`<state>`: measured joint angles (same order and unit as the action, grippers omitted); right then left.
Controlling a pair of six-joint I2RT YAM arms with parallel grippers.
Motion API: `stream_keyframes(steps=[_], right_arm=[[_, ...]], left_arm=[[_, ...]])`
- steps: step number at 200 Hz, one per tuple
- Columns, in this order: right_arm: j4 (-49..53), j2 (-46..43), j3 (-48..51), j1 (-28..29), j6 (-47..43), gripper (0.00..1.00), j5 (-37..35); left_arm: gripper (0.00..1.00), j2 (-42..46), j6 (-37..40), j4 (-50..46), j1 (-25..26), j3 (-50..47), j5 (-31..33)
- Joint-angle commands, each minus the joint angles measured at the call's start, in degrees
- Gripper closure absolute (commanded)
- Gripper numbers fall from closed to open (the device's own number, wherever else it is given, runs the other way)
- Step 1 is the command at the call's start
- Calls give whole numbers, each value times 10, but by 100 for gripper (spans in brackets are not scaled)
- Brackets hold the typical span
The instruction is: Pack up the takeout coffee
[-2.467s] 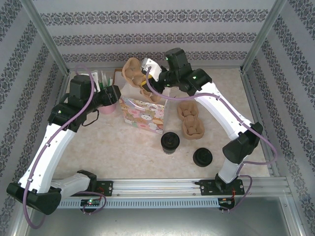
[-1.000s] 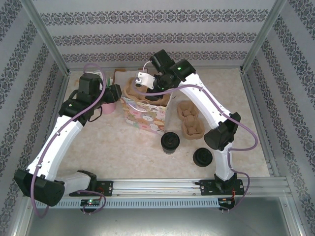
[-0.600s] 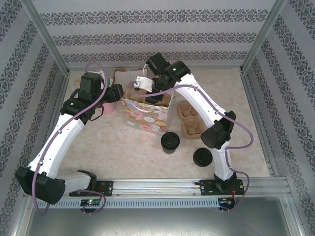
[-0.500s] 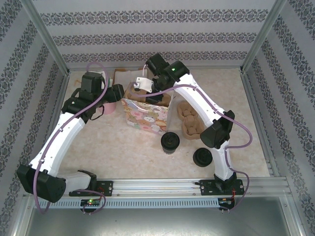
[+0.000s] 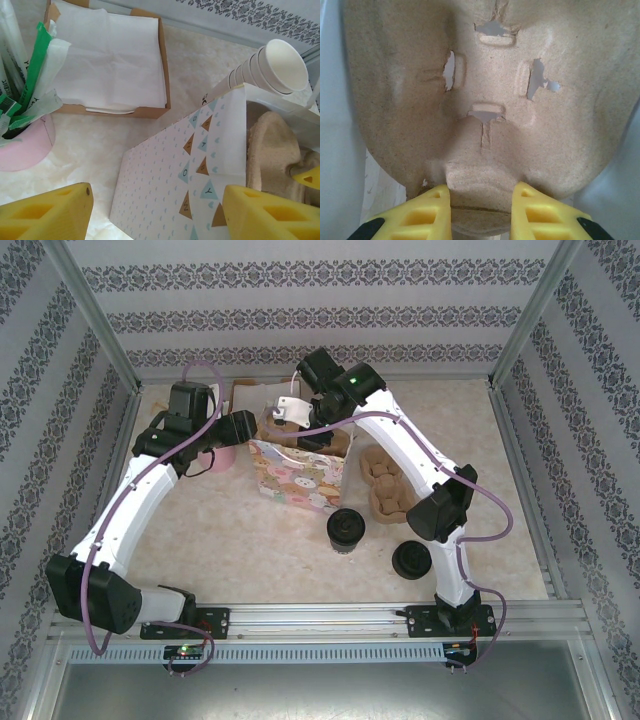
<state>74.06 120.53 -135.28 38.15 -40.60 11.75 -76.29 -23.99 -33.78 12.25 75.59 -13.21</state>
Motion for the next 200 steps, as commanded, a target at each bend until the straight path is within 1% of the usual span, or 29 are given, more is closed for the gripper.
stream_keyframes(steps=[1,48,85,126,200], right_arm=[[17,13,-16,5,-8,75,-18],[21,9,-27,7,-1,75,-20],[30,9,-28,8,3,75,-42],[28,4,-28,8,7,75,-42],[30,1,-28,8,11,76,-40]], left_arm=[[30,-3,3,0,-7,18,-5],[32,-12,1,-1,-7,16,-3],[32,-12,-5,0,-7,13,6],[35,-5,-11,6,-6,3,22],[36,-4,-26,21,-7,-10,26]])
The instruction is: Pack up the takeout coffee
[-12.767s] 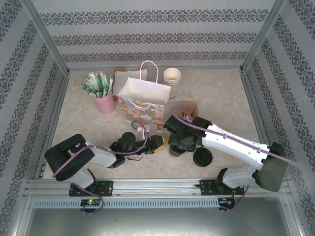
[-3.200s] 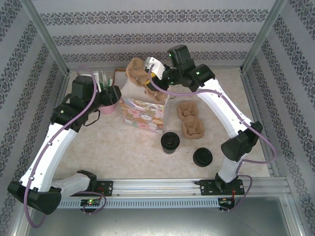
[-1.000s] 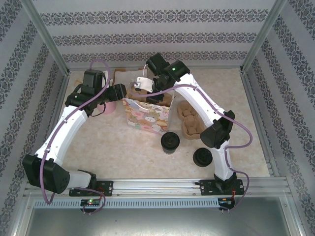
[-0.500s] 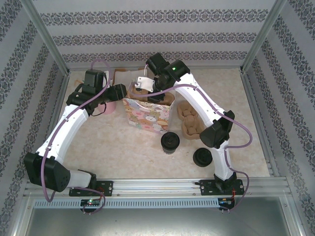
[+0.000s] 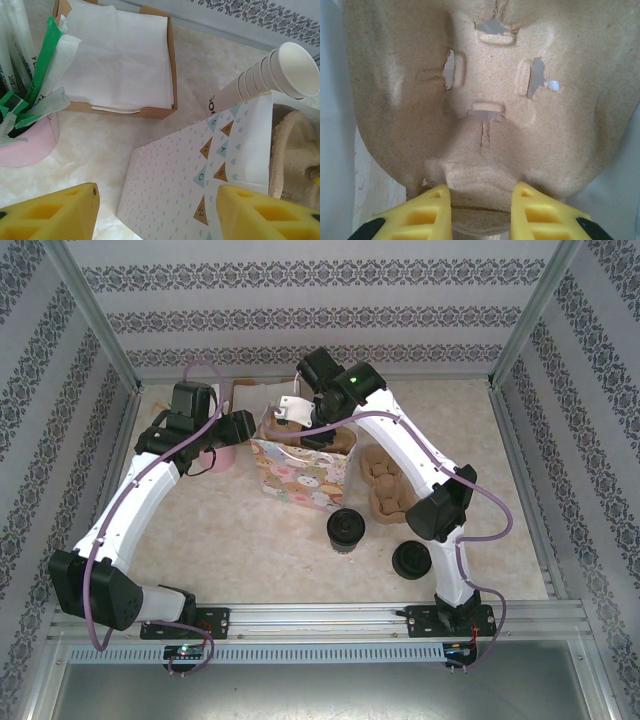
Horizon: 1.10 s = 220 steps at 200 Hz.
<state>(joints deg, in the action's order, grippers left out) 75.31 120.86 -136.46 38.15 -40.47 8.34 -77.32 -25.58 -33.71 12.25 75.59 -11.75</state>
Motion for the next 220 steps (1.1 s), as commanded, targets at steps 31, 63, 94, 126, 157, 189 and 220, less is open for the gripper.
stream_keyframes(steps=[31,63,94,126,157,189,220], right_arm=[[16,-6,-15,6,16,76,-4],[9,-12,-15,5,23,76,2],[-1,-22,-12,2,25,76,11],[-1,-21,-11,-1,31,76,3],[4,-18,-7,-2,32,77,-6],[15,-4,6,-2,26,77,-27],[29,8,2,0,23,77,-39]], left_arm=[[37,6,-16,23,-7,-15,21],[37,10,-24,34,-7,-27,30],[37,12,-28,36,-7,-29,30],[38,13,-30,38,-7,-31,30],[38,14,-34,39,-6,-29,27],[38,22,-37,48,-6,-30,19],[37,30,-35,53,-6,-26,11]])
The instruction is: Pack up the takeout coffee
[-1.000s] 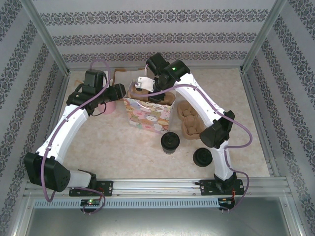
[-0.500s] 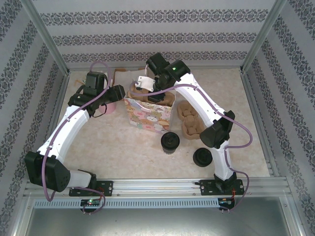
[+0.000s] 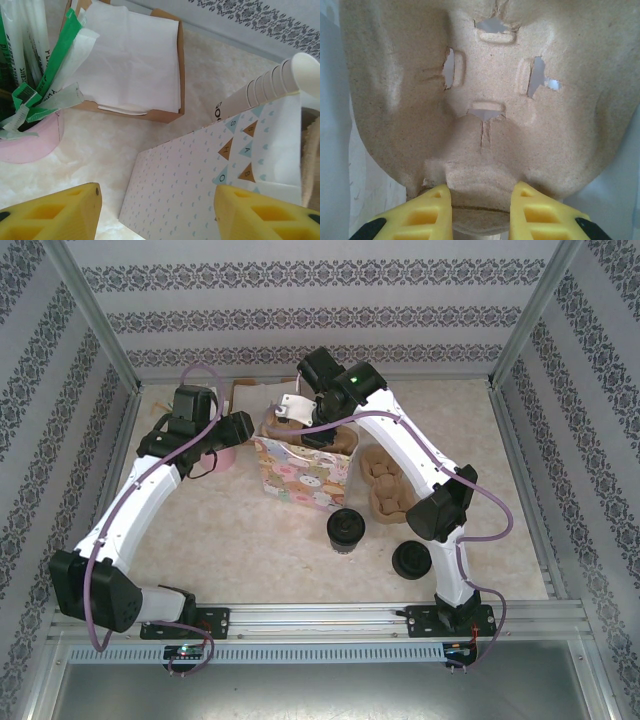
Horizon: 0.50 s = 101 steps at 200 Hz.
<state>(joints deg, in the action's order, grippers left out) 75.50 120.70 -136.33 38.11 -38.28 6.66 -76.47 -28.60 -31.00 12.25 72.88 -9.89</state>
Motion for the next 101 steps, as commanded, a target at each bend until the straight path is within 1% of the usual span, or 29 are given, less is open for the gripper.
stream_keyframes(steps=[1,23,44,68,101], right_arm=[[27,11,1,1,1,77,-22],[27,11,1,3,-2,77,-24],[21,6,0,2,2,78,-13],[12,-1,1,2,7,78,4],[9,-5,2,2,8,78,4]], left_arm=[[37,22,-4,26,-6,1,-8],[34,25,0,31,-6,10,-32],[30,24,11,43,-6,12,-73],[30,14,32,37,-6,20,-114],[30,-7,66,1,-5,40,-126]])
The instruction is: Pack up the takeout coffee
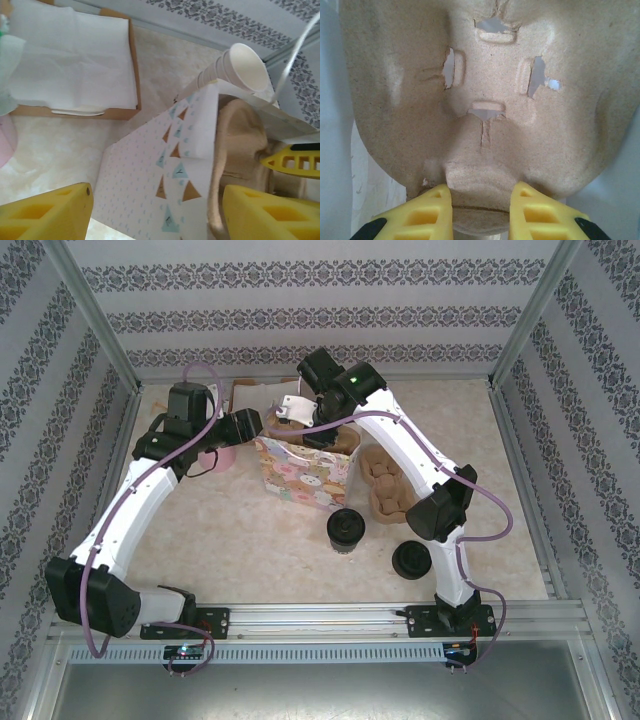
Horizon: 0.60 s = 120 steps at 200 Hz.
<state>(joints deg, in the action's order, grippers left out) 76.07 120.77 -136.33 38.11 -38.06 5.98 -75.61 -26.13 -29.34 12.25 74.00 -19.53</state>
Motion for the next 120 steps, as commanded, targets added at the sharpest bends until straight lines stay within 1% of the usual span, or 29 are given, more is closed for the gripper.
stream_keyframes(steps=[1,44,75,120], right_arm=[[4,-5,2,2,5,78,11],[3,-6,5,2,7,78,13],[1,-7,4,2,7,78,14],[2,-10,4,2,6,78,13]], left_arm=[[30,-15,43,-16,-5,29,-30],[31,-28,61,-30,-4,39,-52],[34,-36,69,-39,-4,39,-61],[39,-49,73,-60,-5,47,-30]])
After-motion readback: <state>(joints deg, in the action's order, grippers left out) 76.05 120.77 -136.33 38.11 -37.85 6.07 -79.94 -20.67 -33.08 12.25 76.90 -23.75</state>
